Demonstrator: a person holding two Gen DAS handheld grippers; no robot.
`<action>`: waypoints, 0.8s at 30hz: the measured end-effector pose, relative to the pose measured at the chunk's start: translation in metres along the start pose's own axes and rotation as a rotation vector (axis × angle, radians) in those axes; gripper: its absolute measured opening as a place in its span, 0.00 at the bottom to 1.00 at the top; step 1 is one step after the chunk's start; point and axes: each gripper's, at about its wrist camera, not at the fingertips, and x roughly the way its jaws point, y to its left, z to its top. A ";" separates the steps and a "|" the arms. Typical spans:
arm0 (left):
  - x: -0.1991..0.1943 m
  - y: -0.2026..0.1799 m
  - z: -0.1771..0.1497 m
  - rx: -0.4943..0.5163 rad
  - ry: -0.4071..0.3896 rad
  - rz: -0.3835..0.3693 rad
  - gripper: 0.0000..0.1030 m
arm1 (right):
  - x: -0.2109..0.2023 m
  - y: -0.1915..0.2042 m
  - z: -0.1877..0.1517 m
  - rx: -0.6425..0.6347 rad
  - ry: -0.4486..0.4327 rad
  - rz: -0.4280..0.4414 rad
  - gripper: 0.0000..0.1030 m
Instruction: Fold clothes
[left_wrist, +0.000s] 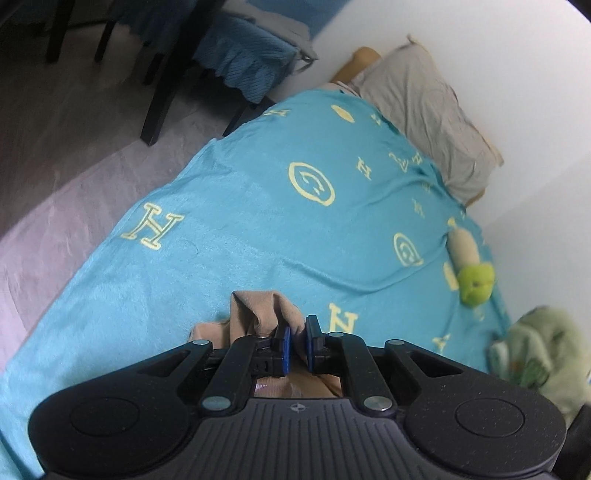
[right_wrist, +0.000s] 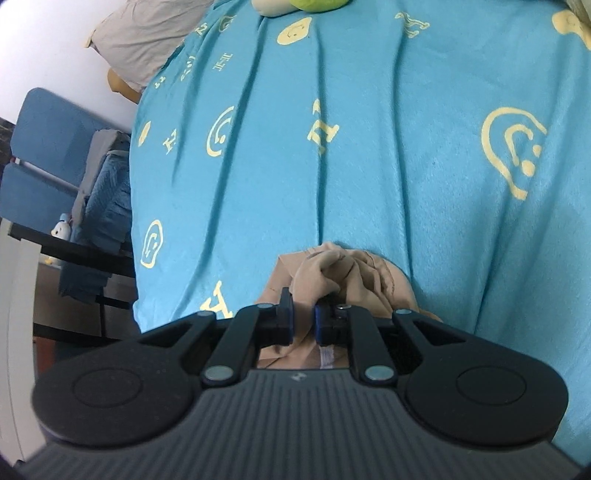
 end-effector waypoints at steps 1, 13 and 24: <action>-0.002 -0.004 -0.001 0.033 -0.004 0.006 0.12 | -0.001 0.001 -0.001 -0.016 -0.001 -0.001 0.14; -0.040 -0.042 -0.029 0.389 -0.130 -0.011 0.84 | -0.085 0.029 -0.024 -0.426 -0.208 0.168 1.00; -0.024 -0.037 -0.049 0.515 -0.066 0.036 0.81 | -0.035 0.038 -0.046 -0.728 -0.185 0.026 0.56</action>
